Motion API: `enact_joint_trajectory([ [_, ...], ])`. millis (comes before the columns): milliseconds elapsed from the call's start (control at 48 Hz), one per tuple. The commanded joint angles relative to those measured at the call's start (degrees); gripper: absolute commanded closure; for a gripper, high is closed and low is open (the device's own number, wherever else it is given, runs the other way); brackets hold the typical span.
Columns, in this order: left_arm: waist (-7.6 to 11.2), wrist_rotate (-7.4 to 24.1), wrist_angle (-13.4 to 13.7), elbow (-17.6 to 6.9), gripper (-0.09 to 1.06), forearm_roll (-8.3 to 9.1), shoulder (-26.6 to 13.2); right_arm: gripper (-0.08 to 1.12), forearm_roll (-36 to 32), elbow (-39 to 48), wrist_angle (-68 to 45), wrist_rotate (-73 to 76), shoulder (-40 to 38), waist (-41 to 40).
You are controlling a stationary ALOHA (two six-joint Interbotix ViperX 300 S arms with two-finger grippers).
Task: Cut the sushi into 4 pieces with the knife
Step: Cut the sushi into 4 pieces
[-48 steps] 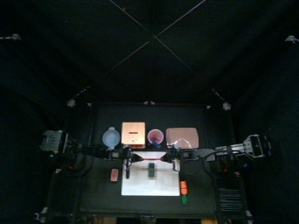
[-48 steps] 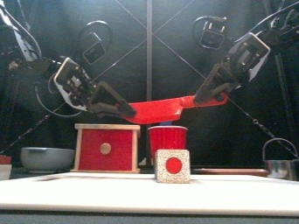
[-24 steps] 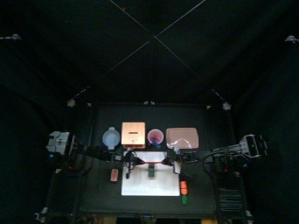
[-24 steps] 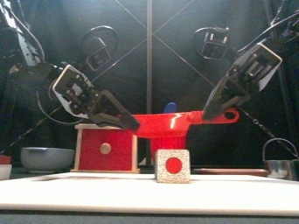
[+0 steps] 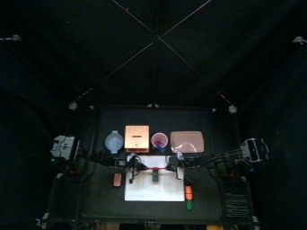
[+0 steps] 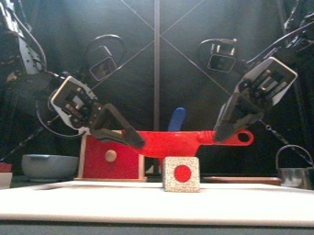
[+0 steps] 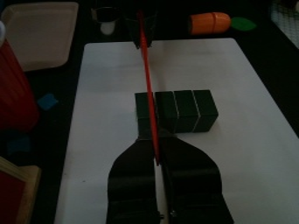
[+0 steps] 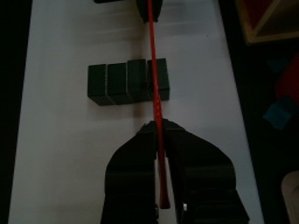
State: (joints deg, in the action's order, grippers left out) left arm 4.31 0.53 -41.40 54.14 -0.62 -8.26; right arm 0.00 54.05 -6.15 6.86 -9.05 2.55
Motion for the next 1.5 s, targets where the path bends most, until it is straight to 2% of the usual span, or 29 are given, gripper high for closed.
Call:
enact_joint_trajectory([
  [21,0.35,0.09,-0.70,-1.05,0.73,0.00,0.18,0.93,0.09,-0.97,-0.26,-0.18,-0.62,0.00],
  [396,0.35,0.00,-0.70,-1.67,0.73,-1.85,-3.43,0.93,0.09,-1.58,-0.26,-0.09,2.55,-0.09],
  [917,1.23,0.00,-0.53,-1.85,0.73,-1.93,-4.13,0.93,0.62,-2.46,-0.35,-0.18,5.01,0.62],
  [1271,1.32,0.18,-0.35,-2.72,0.73,-3.78,-8.79,0.93,1.23,-2.81,-0.35,-0.18,8.53,0.44],
  [1396,0.70,0.53,-0.26,-3.34,0.73,-4.48,-9.84,0.93,1.32,-2.81,-0.44,-0.18,8.53,0.35],
  [1500,0.26,0.70,-0.26,-3.78,0.73,-4.31,-9.67,0.93,1.14,-2.81,-0.35,-0.26,7.91,-1.14],
])
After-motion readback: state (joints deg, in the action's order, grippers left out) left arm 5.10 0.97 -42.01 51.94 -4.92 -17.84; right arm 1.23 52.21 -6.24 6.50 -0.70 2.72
